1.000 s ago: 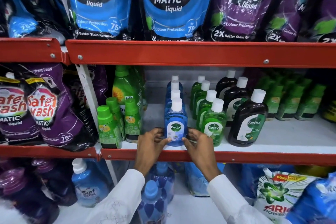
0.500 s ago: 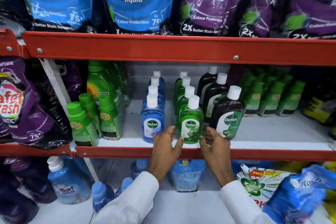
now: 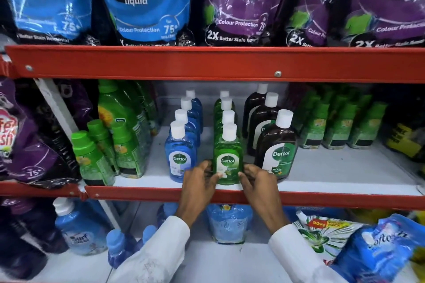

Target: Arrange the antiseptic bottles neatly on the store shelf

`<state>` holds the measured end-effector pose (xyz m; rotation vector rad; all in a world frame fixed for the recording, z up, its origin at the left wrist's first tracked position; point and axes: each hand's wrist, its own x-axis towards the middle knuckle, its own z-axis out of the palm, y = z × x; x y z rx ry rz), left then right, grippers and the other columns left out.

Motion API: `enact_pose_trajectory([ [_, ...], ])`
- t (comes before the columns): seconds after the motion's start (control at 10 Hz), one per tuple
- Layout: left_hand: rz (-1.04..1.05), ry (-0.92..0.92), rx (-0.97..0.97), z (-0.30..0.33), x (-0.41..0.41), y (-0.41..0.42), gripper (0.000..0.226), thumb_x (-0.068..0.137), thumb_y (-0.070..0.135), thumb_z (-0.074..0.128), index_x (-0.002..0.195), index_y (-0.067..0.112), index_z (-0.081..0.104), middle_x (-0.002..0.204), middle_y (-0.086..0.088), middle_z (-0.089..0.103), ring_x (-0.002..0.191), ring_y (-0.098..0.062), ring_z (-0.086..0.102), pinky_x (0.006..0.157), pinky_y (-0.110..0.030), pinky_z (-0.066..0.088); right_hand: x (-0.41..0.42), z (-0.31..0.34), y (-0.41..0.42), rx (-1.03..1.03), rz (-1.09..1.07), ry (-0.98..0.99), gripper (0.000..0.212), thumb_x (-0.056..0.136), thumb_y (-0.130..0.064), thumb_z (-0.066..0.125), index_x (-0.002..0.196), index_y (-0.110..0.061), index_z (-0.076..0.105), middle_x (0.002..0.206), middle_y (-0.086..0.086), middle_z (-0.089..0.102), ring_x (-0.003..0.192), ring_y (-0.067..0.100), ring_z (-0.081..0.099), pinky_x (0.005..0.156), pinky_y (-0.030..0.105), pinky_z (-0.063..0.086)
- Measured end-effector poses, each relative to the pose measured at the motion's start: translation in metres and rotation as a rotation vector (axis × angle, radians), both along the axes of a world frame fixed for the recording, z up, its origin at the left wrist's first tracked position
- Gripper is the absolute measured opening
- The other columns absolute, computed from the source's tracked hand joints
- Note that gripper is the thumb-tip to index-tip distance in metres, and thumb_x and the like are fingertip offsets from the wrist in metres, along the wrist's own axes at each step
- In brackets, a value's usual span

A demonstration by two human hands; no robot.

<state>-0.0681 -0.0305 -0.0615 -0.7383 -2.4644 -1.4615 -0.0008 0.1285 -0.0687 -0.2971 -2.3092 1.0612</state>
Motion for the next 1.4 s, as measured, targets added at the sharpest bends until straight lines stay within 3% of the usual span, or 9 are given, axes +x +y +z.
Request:
enact_pose_trajectory([
  [0.2, 0.011, 0.039, -0.006, 0.003, 0.005, -0.001, 0.022, 0.087, 0.020, 0.072, 0.106, 0.011, 0.067, 0.103, -0.003, 0.078, 0.080, 0.008, 0.066, 0.073, 0.002, 0.045, 0.002, 0.001, -0.001, -0.048, 0.020, -0.004, 0.028, 0.090, -0.012, 0.069, 0.117, -0.007, 0.070, 0.111, 0.005, 0.077, 0.094, 0.007, 0.071, 0.088, 0.014, 0.052],
  [0.3, 0.075, 0.014, 0.115, -0.001, 0.015, -0.005, 0.031, 0.085, 0.019, 0.074, 0.114, 0.012, 0.066, 0.107, -0.001, 0.076, 0.091, 0.001, 0.069, 0.085, -0.016, 0.056, 0.018, 0.000, 0.001, -0.102, 0.002, 0.032, 0.034, 0.087, -0.016, 0.074, 0.120, -0.010, 0.070, 0.108, -0.002, 0.076, 0.090, -0.003, 0.069, 0.079, -0.004, 0.044],
  [0.5, 0.154, 0.307, 0.191, -0.007, 0.060, 0.019, 0.013, 0.083, 0.018, 0.068, 0.091, 0.027, 0.066, 0.088, 0.012, 0.067, 0.085, 0.000, 0.063, 0.079, -0.007, 0.043, 0.064, 0.002, 0.046, -0.145, -0.279, 0.315, 0.023, 0.082, -0.012, 0.075, 0.094, -0.030, 0.069, 0.087, -0.012, 0.074, 0.074, 0.004, 0.071, 0.071, 0.019, 0.058],
  [0.6, 0.044, 0.208, 0.069, -0.004, 0.067, 0.054, 0.025, 0.084, 0.023, 0.070, 0.109, 0.024, 0.067, 0.099, 0.003, 0.073, 0.090, -0.007, 0.067, 0.087, -0.023, 0.053, 0.059, 0.006, 0.081, -0.128, -0.271, 0.177, 0.038, 0.081, -0.006, 0.072, 0.116, -0.016, 0.059, 0.110, 0.007, 0.069, 0.092, 0.023, 0.068, 0.084, 0.041, 0.059],
  [0.7, 0.041, 0.057, -0.097, -0.001, 0.060, 0.080, 0.049, 0.088, 0.031, 0.066, 0.131, 0.012, 0.054, 0.113, -0.010, 0.072, 0.103, -0.024, 0.066, 0.096, -0.036, 0.051, 0.048, 0.012, 0.101, -0.013, -0.087, -0.039, 0.047, 0.087, -0.010, 0.067, 0.132, -0.012, 0.053, 0.121, 0.012, 0.069, 0.106, 0.028, 0.066, 0.091, 0.036, 0.055],
  [0.8, 0.048, 0.006, -0.180, 0.003, 0.053, 0.094, 0.042, 0.090, 0.033, 0.062, 0.122, 0.008, 0.053, 0.100, -0.015, 0.071, 0.097, -0.033, 0.064, 0.087, -0.043, 0.051, 0.042, 0.014, 0.109, 0.022, 0.018, -0.090, 0.036, 0.092, -0.012, 0.063, 0.127, -0.013, 0.059, 0.115, 0.008, 0.075, 0.104, 0.024, 0.071, 0.091, 0.030, 0.054],
  [1.1, 0.082, 0.052, -0.145, 0.004, 0.052, 0.102, 0.025, 0.091, 0.034, 0.062, 0.103, 0.012, 0.062, 0.097, -0.013, 0.075, 0.091, -0.030, 0.068, 0.081, -0.042, 0.055, 0.048, 0.005, 0.123, -0.012, 0.049, -0.027, 0.027, 0.090, -0.023, 0.068, 0.117, -0.019, 0.067, 0.104, -0.004, 0.078, 0.094, 0.005, 0.071, 0.081, 0.011, 0.052],
  [1.3, 0.067, 0.052, -0.101, 0.011, 0.060, 0.101, 0.025, 0.089, 0.031, 0.066, 0.109, 0.016, 0.064, 0.099, -0.006, 0.077, 0.090, -0.020, 0.071, 0.083, -0.040, 0.058, 0.053, 0.009, 0.119, -0.099, 0.019, -0.011, 0.035, 0.088, -0.024, 0.072, 0.122, -0.018, 0.065, 0.111, -0.003, 0.075, 0.100, 0.010, 0.071, 0.088, 0.020, 0.053],
  [1.4, 0.120, 0.194, -0.092, 0.017, 0.070, 0.090, 0.040, 0.090, 0.038, 0.064, 0.126, 0.021, 0.061, 0.115, -0.002, 0.074, 0.099, -0.014, 0.068, 0.094, -0.033, 0.055, 0.079, 0.015, 0.123, -0.242, -0.174, 0.281, 0.039, 0.083, -0.047, 0.073, 0.118, -0.031, 0.063, 0.107, -0.018, 0.073, 0.094, -0.001, 0.069, 0.079, 0.015, 0.056],
])
